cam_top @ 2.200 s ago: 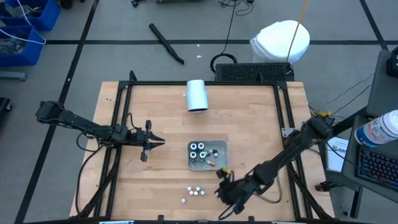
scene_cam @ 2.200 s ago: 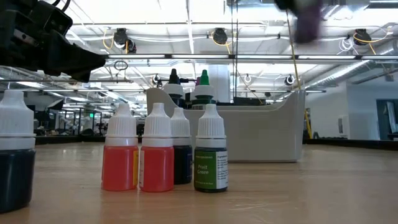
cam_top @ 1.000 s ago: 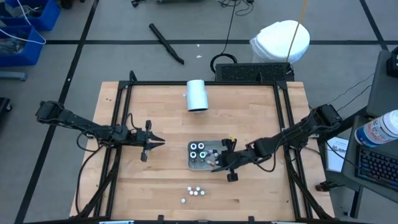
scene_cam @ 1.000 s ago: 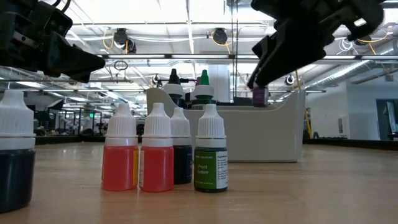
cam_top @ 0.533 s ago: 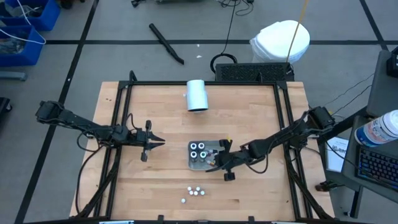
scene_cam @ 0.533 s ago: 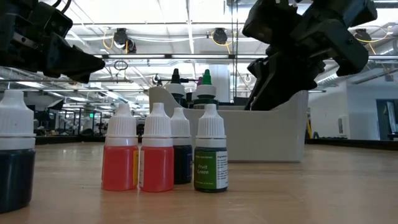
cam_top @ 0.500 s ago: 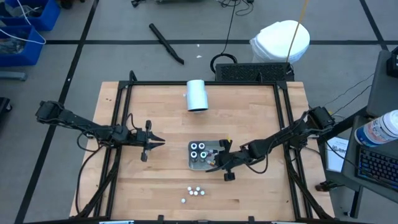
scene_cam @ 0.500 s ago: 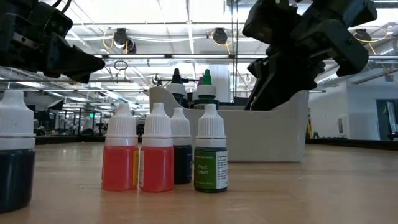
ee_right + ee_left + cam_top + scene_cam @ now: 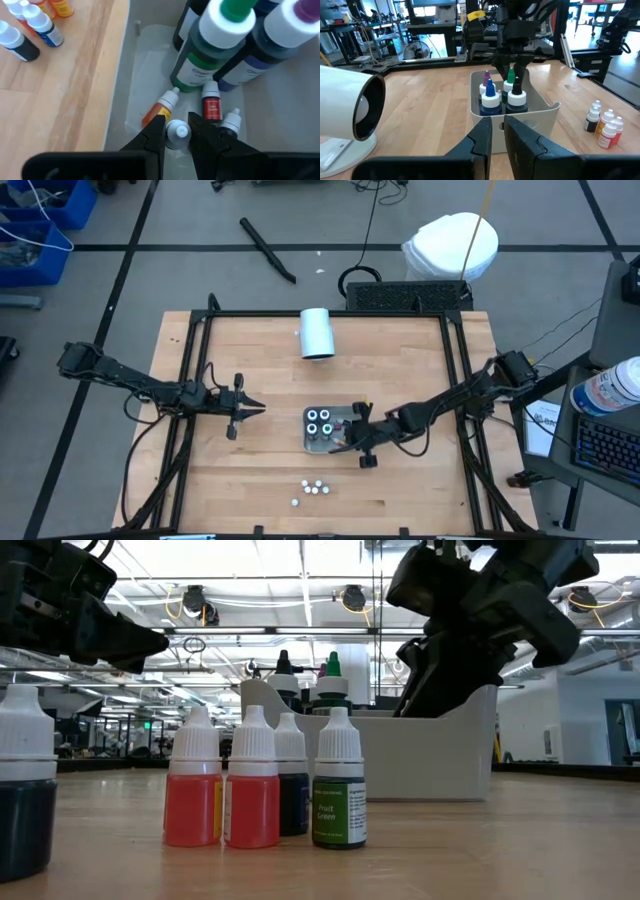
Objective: Pick & Place food coloring
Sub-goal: Put the small purple food coloring bottle into the gray bin, then put the small blue food coloring bottle into the gray bin
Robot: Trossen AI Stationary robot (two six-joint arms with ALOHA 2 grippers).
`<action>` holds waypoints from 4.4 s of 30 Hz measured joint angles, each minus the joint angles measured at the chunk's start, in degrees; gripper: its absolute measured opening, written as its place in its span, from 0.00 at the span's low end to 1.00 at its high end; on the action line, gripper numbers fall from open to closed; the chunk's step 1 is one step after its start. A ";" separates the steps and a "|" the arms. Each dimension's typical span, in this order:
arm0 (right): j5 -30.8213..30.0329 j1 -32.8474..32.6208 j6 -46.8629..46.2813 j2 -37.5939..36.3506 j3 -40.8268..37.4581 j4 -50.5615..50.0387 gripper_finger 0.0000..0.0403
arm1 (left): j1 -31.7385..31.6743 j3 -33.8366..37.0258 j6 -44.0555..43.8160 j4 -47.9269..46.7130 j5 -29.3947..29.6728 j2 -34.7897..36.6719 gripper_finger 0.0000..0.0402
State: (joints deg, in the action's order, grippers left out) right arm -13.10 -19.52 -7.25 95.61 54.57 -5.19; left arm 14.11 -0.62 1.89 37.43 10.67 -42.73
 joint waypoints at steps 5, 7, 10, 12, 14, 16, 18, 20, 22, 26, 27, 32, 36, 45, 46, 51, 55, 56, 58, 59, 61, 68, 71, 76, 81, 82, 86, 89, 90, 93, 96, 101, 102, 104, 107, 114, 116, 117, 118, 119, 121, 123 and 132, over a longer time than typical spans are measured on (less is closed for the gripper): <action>1.52 1.38 0.35 0.02 0.00 0.09 0.14 | 0.00 0.00 0.00 0.00 0.01 -0.01 0.14; 2.59 1.80 0.42 0.04 -0.03 0.08 0.14 | 0.00 0.00 -0.01 0.00 0.01 0.01 0.14; 2.93 1.95 0.44 0.07 -0.07 0.78 0.14 | 0.00 0.00 0.11 0.02 0.01 0.01 0.14; 3.44 1.94 0.44 0.07 -0.07 1.49 0.14 | 0.00 0.00 0.57 0.02 0.01 0.01 0.14; 4.37 1.94 0.44 0.07 -0.07 2.28 0.14 | 0.00 0.00 0.57 0.02 -0.01 0.00 0.14; 4.40 1.83 0.47 0.07 -0.07 3.31 0.14 | 0.00 0.00 0.57 0.02 0.01 0.01 0.14; 5.15 1.83 0.63 0.08 -0.07 3.68 0.14 | 0.00 0.00 0.57 0.02 0.00 0.01 0.14; 5.90 1.83 0.63 0.65 -0.07 3.83 0.14 | 0.00 0.00 0.57 0.04 0.01 0.01 0.14; 5.92 1.83 0.63 1.46 -0.07 3.85 0.14 | 0.00 0.00 0.57 0.04 -0.01 0.01 0.14; 5.62 1.83 0.84 3.14 0.11 4.44 0.14 | 0.00 0.00 0.59 0.05 -0.01 0.00 0.14; 5.62 1.83 0.85 3.33 0.11 4.66 0.14 | 0.00 0.00 0.59 0.05 -0.01 0.01 0.14; 5.66 1.85 1.51 3.36 0.11 4.85 0.14 | 0.00 0.00 0.61 0.02 0.01 -0.01 0.14; 5.64 1.85 1.51 3.32 0.07 4.87 0.14 | 0.00 0.00 0.61 0.02 -0.01 -0.01 0.14; 5.64 1.87 1.51 3.34 0.02 4.98 0.18 | 0.00 0.00 0.61 0.02 -0.01 0.01 0.14; 5.64 1.87 1.51 3.34 0.02 4.98 0.19 | 0.00 0.00 0.61 0.02 -0.01 0.01 0.14; 5.92 1.87 1.95 3.23 -0.18 4.26 0.25 | 0.00 0.00 0.61 0.02 -0.01 0.01 0.14; 6.05 1.87 1.97 3.22 -0.20 4.12 0.30 | 0.00 0.00 0.61 0.01 -0.01 -0.01 0.14; 6.05 1.87 1.97 3.21 -0.20 3.84 0.31 | 0.00 0.00 0.62 0.00 -0.01 0.01 0.14; 6.03 1.87 1.96 3.23 -0.20 3.31 0.32 | 0.00 0.00 0.63 0.00 -0.01 0.00 0.14; 6.03 1.87 1.95 3.21 -0.20 3.28 0.33 | 0.00 0.00 0.63 -0.01 -0.01 0.01 0.14; 5.99 1.87 2.02 3.04 -0.20 3.26 0.33 | 0.00 0.00 0.63 -0.02 -0.01 0.01 0.14; 5.62 1.85 3.41 -3.60 -0.10 1.29 0.32 | 0.00 0.00 0.66 -0.06 -0.01 -0.01 0.14; 2.14 1.22 3.50 -9.23 -0.09 -1.79 0.32 | 0.00 0.00 0.66 -0.20 -0.01 0.01 0.14; -0.40 -1.42 7.39 -17.61 -0.60 -3.69 0.19 | 0.00 0.00 0.64 -0.46 -0.03 -0.01 0.14; -0.16 -3.82 13.51 -25.02 -7.16 6.82 0.02 | 0.00 0.00 0.63 -0.42 -0.03 0.01 0.14; -0.13 -3.95 13.61 -26.35 -9.12 9.43 0.03 | 0.00 0.00 0.63 -0.45 -0.03 -0.01 0.14; 1.17 -2.99 12.07 -31.65 -16.95 14.46 0.03 | 0.00 0.00 0.63 -0.44 -0.03 -0.01 0.14; 4.32 -1.50 11.15 -36.36 -23.42 19.82 0.01 | 0.00 0.00 0.62 -0.42 -0.02 -0.01 0.14; 4.61 -1.07 10.84 -38.14 -25.45 22.11 0.01 | 0.00 0.00 0.61 -0.42 -0.03 -0.01 0.14; 5.88 0.09 9.70 -43.68 -31.55 27.21 0.01 | 0.00 0.00 0.61 -0.42 -0.03 -0.01 0.14; 5.46 0.70 7.55 -48.39 -36.59 29.87 0.00 | 0.00 0.00 0.61 -0.38 -0.03 -0.01 0.14; 3.07 0.69 6.58 -51.39 -42.45 36.19 0.00 | 0.00 0.00 0.50 -0.39 -0.03 -0.01 0.14; 2.12 0.69 6.42 -51.43 -43.19 37.76 0.00 | 0.00 0.00 0.37 -0.39 -0.03 -0.01 0.14; 0.97 0.71 6.43 -51.34 -44.24 39.26 0.00 | 0.00 0.00 -0.08 -0.40 -0.03 0.00 0.14; 0.96 0.69 7.10 -50.93 -45.06 40.14 0.00 | 0.00 0.00 -1.91 -2.10 0.44 0.00 0.14; 1.11 0.69 8.39 -50.95 -45.22 39.84 0.00 | 2.76 -1.20 -10.98 -7.10 2.49 -0.01 0.14; 1.11 0.69 8.39 -50.95 -45.22 38.96 0.00 | 6.11 -3.61 -13.35 -10.36 3.46 -0.25 0.12; 1.14 0.69 8.42 -50.95 -45.21 38.65 0.00 | 8.23 -5.39 -14.38 -12.34 4.63 -0.93 0.10; 1.14 0.69 8.64 -50.95 -45.21 38.40 0.00 | 10.63 -7.44 -15.34 -14.50 6.14 -1.92 0.08; 1.16 0.69 8.96 -50.95 -45.22 38.32 0.00 | 13.22 -9.73 -15.87 -16.85 7.67 -3.18 0.05; 1.14 0.69 9.45 -50.95 -45.22 38.26 0.00 | 18.64 -15.17 -16.07 -20.61 10.80 -7.06 0.02; 1.16 0.69 9.53 -50.95 -45.20 38.16 0.00 | 23.65 -21.55 -16.75 -24.45 14.37 -12.74 0.02; 1.33 0.67 7.95 -50.95 -45.21 37.92 0.00 | 33.44 -56.04 -24.15 -49.02 19.57 -46.50 0.05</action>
State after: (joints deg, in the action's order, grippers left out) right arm -11.77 -18.85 0.70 44.66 9.36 32.73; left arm 47.55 -56.67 -22.26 -11.59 30.24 -89.23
